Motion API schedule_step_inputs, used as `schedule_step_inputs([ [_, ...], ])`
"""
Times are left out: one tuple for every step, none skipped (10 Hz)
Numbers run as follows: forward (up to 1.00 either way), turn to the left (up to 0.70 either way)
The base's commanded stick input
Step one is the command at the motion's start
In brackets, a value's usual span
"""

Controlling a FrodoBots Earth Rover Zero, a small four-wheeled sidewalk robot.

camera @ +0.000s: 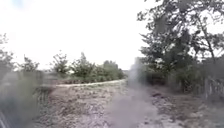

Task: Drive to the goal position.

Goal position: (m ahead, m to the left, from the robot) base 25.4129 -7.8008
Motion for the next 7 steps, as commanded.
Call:
schedule_step_inputs([
  [0.59,0.01],
  [0.59,0.01],
  [0.59,0.01],
  [0.59,0.01],
  [0.59,0.01],
  [0.59,0.01],
  [0.59,0.01],
])
